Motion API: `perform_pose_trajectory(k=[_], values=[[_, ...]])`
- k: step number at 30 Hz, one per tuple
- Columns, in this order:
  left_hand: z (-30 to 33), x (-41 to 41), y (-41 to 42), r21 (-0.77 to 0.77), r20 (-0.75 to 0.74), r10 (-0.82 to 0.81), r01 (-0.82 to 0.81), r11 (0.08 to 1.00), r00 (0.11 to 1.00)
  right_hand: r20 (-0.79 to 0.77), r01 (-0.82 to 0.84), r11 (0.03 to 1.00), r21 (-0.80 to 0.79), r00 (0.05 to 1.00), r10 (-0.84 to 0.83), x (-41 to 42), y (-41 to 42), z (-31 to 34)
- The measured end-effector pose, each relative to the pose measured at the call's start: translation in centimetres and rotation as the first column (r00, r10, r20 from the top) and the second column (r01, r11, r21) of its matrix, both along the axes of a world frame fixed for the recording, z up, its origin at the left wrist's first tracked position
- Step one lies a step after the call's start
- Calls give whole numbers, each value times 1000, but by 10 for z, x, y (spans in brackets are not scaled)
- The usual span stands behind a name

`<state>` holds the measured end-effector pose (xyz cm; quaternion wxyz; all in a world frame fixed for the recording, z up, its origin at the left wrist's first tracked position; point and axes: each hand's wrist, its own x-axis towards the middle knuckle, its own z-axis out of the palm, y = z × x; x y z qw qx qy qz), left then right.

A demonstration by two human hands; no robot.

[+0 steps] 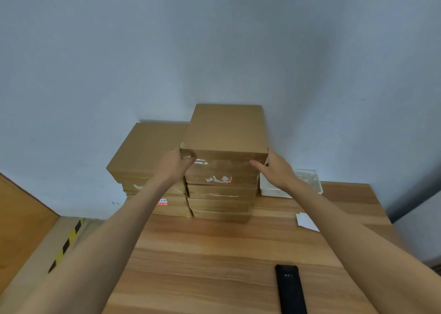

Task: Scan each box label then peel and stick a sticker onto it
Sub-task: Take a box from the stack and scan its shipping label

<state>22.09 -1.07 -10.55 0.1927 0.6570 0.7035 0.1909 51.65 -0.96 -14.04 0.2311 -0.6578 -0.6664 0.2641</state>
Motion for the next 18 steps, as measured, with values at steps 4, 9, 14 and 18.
perform_pose_trajectory(k=[4,9,14,18], values=[[-3,-12,-11,66,94,-24,18,998,995,-208,32,998,63,978,-18,-5,-20,16],[26,-18,-27,137,281,-71,34,990,957,-407,109,978,175,913,-28,-12,-41,56],[74,-13,-46,180,383,-161,97,979,910,-396,85,970,229,918,13,-10,-49,86],[101,-11,-62,223,336,-222,151,963,915,-332,70,955,288,943,31,-2,-50,96]])
